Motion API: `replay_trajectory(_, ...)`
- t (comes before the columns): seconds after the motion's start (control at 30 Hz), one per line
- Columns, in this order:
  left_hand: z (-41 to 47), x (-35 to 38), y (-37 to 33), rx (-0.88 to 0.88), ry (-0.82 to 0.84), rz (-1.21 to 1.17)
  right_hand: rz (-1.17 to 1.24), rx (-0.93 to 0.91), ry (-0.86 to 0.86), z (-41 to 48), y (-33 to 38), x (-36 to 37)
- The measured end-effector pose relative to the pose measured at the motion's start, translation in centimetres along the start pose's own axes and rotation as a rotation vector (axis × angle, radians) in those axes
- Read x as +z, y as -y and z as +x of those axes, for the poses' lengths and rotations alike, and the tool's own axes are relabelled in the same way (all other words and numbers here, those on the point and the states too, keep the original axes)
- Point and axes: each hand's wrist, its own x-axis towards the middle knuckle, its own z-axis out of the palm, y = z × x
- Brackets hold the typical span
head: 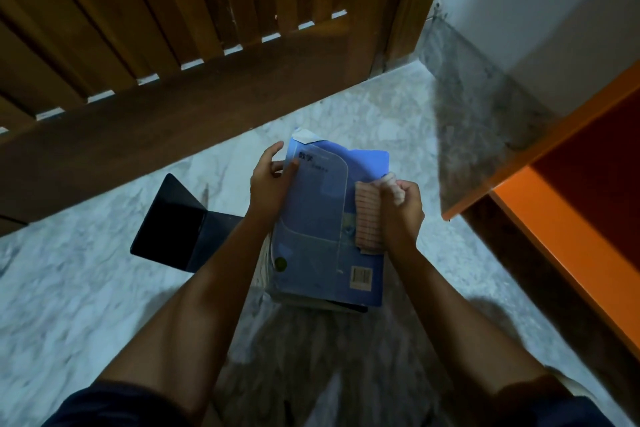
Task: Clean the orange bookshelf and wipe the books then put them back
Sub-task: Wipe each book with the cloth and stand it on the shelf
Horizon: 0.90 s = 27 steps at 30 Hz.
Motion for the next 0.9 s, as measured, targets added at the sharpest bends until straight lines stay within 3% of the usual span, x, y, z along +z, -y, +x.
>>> replay_trajectory(0.23, 0.2, -0.9, 0.3, -0.028, 0.202, -0.157, -0.016, -0.084, 0.119, 0.7, -0.4, 0.1)
replay_trajectory(0.33, 0.2, -1.0, 0.6, -0.044, 0.172, -0.121, -0.111, -0.200, 0.213, 0.9, -1.2, -0.5)
replay_trajectory(0.47, -0.1, -0.8, 1.0, -0.040, 0.117, -0.110, -0.276, -0.177, 0.329, 0.7, -1.3, -1.2)
replay_trajectory(0.63, -0.4, -0.8, 0.3, -0.058, 0.104, -0.161, -0.291, -0.341, 0.378, -0.1, -0.5, -2.0)
replay_trajectory(0.7, -0.4, -0.7, -0.1, -0.055, 0.106, -0.172, -0.220, -0.307, 0.447, -0.2, -0.9, -2.2)
replay_trajectory(0.8, -0.7, -0.7, -1.0, -0.039, 0.123, -0.220, -0.371, -0.289, 0.440, 0.2, -0.7, -2.7)
replay_trajectory(0.9, -1.6, -0.7, -2.5, -0.006, 0.165, -0.303, -0.362, -0.157, 0.459, 0.8, 0.2, -4.7)
